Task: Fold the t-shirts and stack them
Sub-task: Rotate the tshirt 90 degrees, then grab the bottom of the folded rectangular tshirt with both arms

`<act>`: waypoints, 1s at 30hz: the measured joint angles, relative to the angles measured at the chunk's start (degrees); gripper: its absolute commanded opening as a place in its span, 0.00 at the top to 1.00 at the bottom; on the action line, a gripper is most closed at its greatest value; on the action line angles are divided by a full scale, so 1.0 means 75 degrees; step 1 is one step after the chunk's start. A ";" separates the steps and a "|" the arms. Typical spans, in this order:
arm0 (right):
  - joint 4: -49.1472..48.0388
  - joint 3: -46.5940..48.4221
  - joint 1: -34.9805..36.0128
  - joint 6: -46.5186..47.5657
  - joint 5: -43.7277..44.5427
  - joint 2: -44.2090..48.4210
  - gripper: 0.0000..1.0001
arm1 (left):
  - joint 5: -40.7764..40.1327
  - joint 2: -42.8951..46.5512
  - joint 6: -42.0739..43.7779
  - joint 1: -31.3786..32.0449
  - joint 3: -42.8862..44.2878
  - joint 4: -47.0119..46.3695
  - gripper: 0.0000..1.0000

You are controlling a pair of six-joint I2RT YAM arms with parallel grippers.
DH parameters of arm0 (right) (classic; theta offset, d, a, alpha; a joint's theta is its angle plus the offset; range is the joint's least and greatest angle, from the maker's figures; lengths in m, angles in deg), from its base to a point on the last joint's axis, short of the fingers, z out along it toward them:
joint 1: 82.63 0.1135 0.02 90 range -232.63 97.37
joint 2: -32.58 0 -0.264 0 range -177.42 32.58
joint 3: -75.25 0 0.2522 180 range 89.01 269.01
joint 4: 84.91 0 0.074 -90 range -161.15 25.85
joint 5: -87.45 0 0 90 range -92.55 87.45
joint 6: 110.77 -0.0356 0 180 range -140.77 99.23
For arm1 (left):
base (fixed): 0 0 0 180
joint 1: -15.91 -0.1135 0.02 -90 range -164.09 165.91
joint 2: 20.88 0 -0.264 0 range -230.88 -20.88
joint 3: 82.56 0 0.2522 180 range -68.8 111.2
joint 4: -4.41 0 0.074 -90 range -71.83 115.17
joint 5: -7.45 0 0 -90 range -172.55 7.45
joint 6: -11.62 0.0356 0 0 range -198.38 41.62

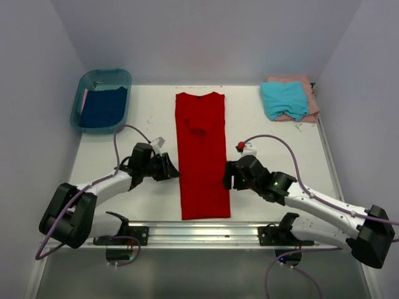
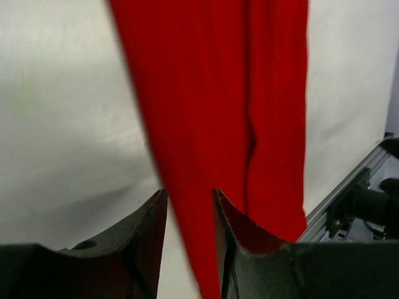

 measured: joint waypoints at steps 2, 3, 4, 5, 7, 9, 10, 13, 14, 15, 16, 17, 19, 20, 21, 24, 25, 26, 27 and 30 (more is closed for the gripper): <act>0.0012 -0.0356 -0.0032 -0.0248 -0.0082 0.0533 0.32 | -0.0134 0.0391 -0.0023 0.0128 -0.0460 0.0449 0.62; 0.0009 -0.0501 -0.0035 -0.0405 -0.0160 0.0810 0.32 | -0.0207 0.0673 -0.0064 0.0210 -0.0586 0.0629 0.61; 0.0003 -0.0577 -0.0041 -0.0525 -0.0248 0.0976 0.32 | -0.0251 0.0962 -0.0111 0.0274 -0.0629 0.0799 0.61; -0.0015 -0.0659 -0.0044 -0.0656 -0.0338 0.1137 0.33 | -0.0294 0.1236 -0.0143 0.0344 -0.0632 0.0889 0.60; -0.0047 -0.0810 -0.0047 -0.0924 -0.0554 0.1326 0.34 | -0.0417 0.1676 -0.0221 0.0484 -0.0632 0.0988 0.60; -0.0128 -0.1017 -0.0047 -0.1169 -0.0857 0.1367 0.35 | -0.0487 0.1888 -0.0393 0.0676 -0.0632 0.1172 0.60; -0.0192 -0.1169 -0.0047 -0.1297 -0.1017 0.1361 0.35 | -0.0539 0.1903 -0.0469 0.0807 -0.0632 0.1320 0.59; -0.0393 -0.1719 -0.0047 -0.1711 -0.1530 0.1314 0.37 | -0.0647 0.1874 -0.0790 0.1311 -0.0699 0.1734 0.58; -0.0443 -0.1897 -0.0047 -0.1845 -0.1702 0.1276 0.37 | -0.0667 0.1865 -0.0924 0.1515 -0.0764 0.1836 0.58; -0.0458 -0.2020 -0.0047 -0.1944 -0.1827 0.1239 0.38 | -0.0682 0.1859 -0.1017 0.1661 -0.0828 0.1897 0.58; -0.0475 -0.2159 -0.0044 -0.2055 -0.1935 0.1207 0.38 | -0.0702 0.1853 -0.1128 0.1818 -0.0901 0.2014 0.58; -0.0475 -0.2267 -0.0047 -0.2154 -0.2066 0.1195 0.39 | -0.0708 0.1851 -0.1227 0.1961 -0.0979 0.2130 0.58; -0.0472 -0.2413 -0.0047 -0.2326 -0.2218 0.1224 0.39 | -0.0764 0.1865 -0.1440 0.2183 -0.1122 0.2326 0.58; -0.0475 -0.2468 -0.0047 -0.2401 -0.2282 0.1262 0.40 | -0.0799 0.1900 -0.1577 0.2279 -0.1192 0.2419 0.58; -0.0475 -0.2512 -0.0047 -0.2480 -0.2343 0.1314 0.40 | -0.0831 0.1967 -0.1684 0.2393 -0.1256 0.2518 0.58; -0.0481 -0.2623 -0.0047 -0.2672 -0.2524 0.1486 0.42 | -0.0915 0.2302 -0.2002 0.2713 -0.1393 0.2836 0.57; -0.0481 -0.2658 -0.0047 -0.2736 -0.2576 0.1530 0.42 | -0.0956 0.2410 -0.2101 0.2806 -0.1428 0.2917 0.57; -0.0495 -0.2704 -0.0047 -0.2792 -0.2637 0.1568 0.43 | -0.0968 0.2503 -0.2212 0.2885 -0.1475 0.2961 0.57; -0.0542 -0.2769 -0.0047 -0.2850 -0.2675 0.1594 0.43 | -0.0979 0.2579 -0.2328 0.2967 -0.1539 0.2964 0.57; -0.0761 -0.3037 -0.0047 -0.3034 -0.2836 0.1577 0.46 | -0.0950 0.2684 -0.2774 0.3203 -0.1754 0.2804 0.57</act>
